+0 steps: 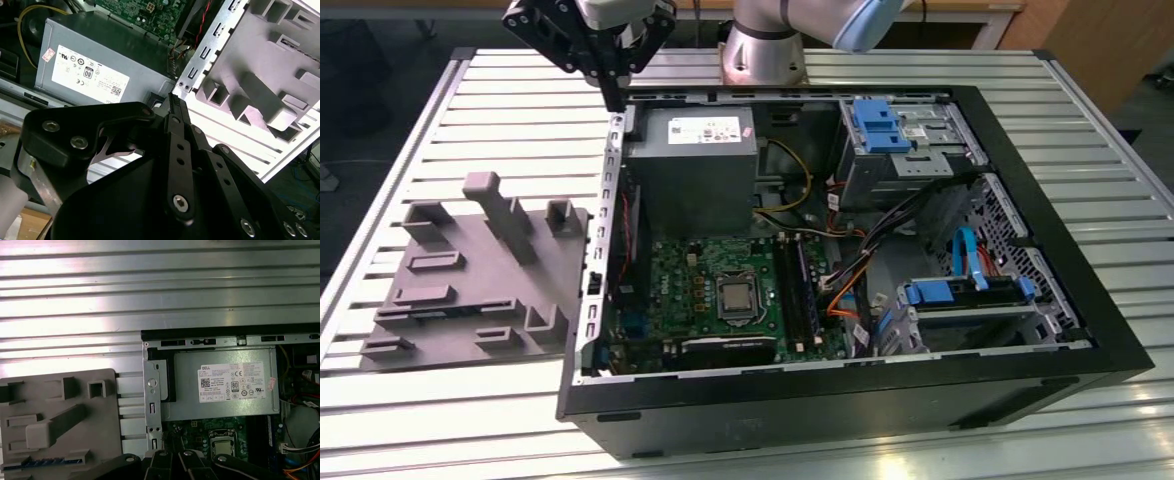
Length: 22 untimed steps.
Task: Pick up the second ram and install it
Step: 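Reach for the second ram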
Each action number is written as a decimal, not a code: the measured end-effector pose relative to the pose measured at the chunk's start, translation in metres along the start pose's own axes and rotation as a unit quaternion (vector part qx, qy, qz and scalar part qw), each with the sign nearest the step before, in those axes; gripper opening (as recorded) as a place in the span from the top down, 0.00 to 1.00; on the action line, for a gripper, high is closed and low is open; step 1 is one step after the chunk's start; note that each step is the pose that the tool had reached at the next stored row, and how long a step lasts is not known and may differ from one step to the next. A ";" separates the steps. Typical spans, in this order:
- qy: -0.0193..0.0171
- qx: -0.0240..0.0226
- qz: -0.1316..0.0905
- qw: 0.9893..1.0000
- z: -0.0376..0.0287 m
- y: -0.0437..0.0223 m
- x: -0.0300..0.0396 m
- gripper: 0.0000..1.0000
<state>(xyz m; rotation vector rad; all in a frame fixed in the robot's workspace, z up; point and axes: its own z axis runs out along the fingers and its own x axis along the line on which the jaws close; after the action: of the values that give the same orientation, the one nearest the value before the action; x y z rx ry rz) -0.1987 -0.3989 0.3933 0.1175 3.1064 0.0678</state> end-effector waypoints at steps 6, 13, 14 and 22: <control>0.000 0.000 0.000 1.000 -0.0001 -0.0001 0.0015 0.89; 0.000 0.000 0.000 1.000 -0.0001 -0.0002 0.0032 0.89; 0.000 0.000 0.000 1.000 -0.0001 -0.0003 0.0034 0.89; 0.000 0.000 0.000 1.000 -0.0002 -0.0004 0.0049 0.89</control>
<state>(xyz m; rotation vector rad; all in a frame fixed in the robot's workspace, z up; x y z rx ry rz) -0.2036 -0.3989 0.3933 0.1176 3.1064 0.0679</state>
